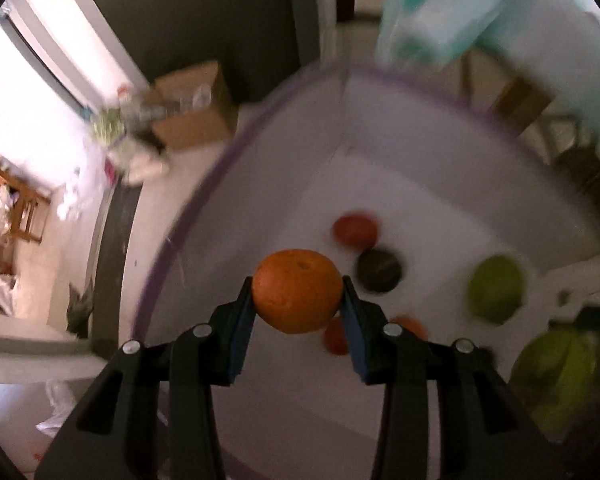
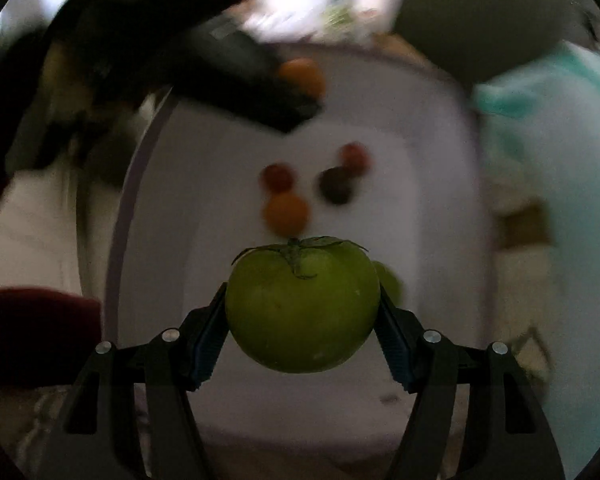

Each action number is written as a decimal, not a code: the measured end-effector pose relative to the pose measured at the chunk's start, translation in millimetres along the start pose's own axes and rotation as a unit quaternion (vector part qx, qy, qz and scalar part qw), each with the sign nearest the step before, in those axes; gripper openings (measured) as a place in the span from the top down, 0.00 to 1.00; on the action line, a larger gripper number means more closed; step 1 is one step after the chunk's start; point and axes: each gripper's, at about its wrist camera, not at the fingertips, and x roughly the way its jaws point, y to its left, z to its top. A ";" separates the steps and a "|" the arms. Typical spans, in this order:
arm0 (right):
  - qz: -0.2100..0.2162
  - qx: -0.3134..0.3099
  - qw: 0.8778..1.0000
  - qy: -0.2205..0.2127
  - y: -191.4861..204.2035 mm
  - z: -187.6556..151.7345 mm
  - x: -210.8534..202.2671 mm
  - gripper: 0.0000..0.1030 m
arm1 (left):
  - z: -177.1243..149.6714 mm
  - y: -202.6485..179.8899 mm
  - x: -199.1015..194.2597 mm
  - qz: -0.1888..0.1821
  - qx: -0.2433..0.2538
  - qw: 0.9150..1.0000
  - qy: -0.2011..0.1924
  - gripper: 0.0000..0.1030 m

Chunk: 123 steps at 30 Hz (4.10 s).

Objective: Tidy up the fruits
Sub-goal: 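Open both tools to drop the green tomato and orange into the white box, then move both tools back over the brown pear and dark fruit on the table, then grasp the brown pear with the right tool while the left tool grasps the small dark fruit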

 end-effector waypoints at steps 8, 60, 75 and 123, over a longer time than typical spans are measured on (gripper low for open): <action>-0.010 -0.085 0.991 0.104 36.8 10.4 64.6 0.35 | -1.4 -0.5 55.0 0.036 0.022 0.994 0.096 0.60; -0.215 0.513 0.796 -0.238 -440.6 -341.4 -200.5 0.14 | 279.2 -361.6 -116.2 -0.274 0.028 0.941 -0.195 0.02; -0.186 0.455 0.854 -0.169 -564.7 -278.8 -157.5 0.25 | 278.4 -357.3 -116.2 -0.280 0.013 0.938 -0.204 0.02; -0.114 0.651 0.669 -0.340 -462.8 -443.2 -201.7 0.42 | 263.7 -466.8 -135.3 -0.194 0.125 0.948 -0.220 0.60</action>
